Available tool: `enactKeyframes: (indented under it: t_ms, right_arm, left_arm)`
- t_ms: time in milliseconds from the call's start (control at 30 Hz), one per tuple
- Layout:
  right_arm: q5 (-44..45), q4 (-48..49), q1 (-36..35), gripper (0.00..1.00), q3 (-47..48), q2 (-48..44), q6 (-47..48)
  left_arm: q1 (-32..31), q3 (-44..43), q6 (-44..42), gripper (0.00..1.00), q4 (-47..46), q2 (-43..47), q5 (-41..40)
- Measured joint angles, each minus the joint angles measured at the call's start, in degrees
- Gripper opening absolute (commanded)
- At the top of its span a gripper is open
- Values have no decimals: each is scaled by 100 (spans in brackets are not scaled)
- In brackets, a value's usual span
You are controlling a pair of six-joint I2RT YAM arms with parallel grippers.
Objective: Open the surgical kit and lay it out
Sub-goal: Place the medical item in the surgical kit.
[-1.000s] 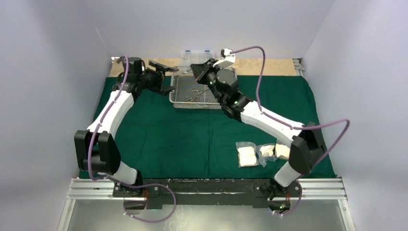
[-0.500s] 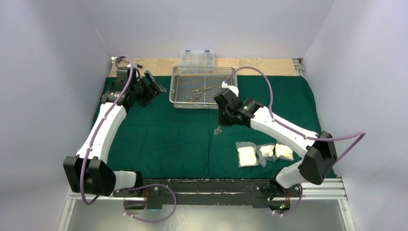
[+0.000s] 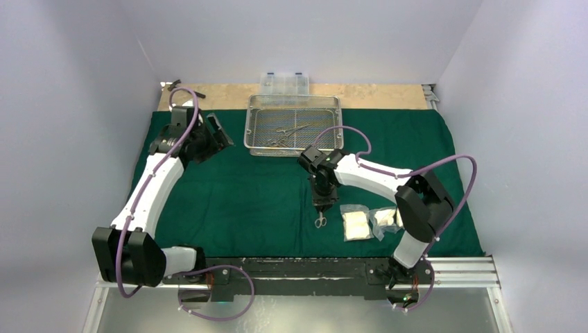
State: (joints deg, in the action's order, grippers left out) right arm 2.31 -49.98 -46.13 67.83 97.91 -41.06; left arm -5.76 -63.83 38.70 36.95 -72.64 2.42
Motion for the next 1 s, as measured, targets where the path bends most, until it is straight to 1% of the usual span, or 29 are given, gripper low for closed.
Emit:
enactKeyframes:
  t_ms: [300,433,500,733,833,1000]
  right_arm:
    - [-216,63,0,0,-201,146,153]
    - [-483,131,2,0,-317,216,214]
    - [-586,140,2,3,-337,219,267]
    - [-748,186,2,28,-363,271,321]
    - [-743,203,2,35,-361,400,361]
    - [-732,192,2,37,-310,444,400]
  left_arm:
    - [0,55,-90,72,4,-138,-101]
    - [0,101,-92,72,9,-149,-131]
    - [0,101,-90,72,7,-151,-140]
    - [0,101,-96,72,9,-151,-212]
    - [0,101,-107,72,9,-151,-289]
    - [0,101,-179,72,42,-151,-380]
